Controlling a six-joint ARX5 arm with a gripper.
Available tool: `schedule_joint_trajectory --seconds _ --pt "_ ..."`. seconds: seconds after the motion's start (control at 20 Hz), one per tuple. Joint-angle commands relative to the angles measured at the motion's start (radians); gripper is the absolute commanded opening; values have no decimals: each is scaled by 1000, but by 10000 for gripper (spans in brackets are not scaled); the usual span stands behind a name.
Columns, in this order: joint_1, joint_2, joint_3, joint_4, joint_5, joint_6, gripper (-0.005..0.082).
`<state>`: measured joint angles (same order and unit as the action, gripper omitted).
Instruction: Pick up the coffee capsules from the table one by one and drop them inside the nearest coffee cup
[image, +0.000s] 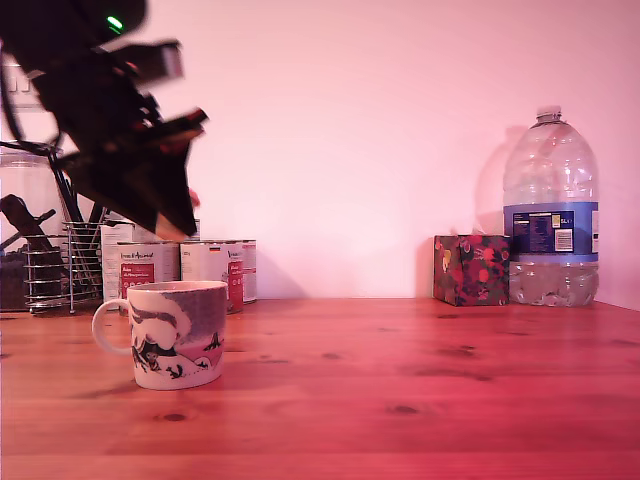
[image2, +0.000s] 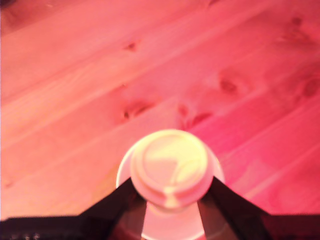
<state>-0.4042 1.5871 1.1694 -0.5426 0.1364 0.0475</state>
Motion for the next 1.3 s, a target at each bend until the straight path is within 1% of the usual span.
schedule_joint_trajectory --seconds 0.0,0.05,0.15,0.35,0.6,0.65,0.7,0.8,0.85,1.0,1.05,1.15,1.2,1.25 --pt "-2 58 40 -60 2 7 214" --pt "-2 85 68 -104 2 7 214" --pt "-2 125 103 -145 2 7 214" --pt "-2 136 109 -166 1 7 214" --pt "-2 136 109 -159 1 13 223" --pt "-2 136 109 -159 1 13 250" --pt "-2 136 109 -159 1 13 318" --pt "-2 136 108 -159 1 12 551" --pt "-2 136 108 -159 2 12 628" --pt "-2 136 108 -143 2 12 628" --pt "-2 136 108 -135 2 13 599" --pt "-2 132 101 -116 6 13 518" --pt "-2 122 88 -99 6 13 452" --pt "-1 108 67 -74 6 13 367"
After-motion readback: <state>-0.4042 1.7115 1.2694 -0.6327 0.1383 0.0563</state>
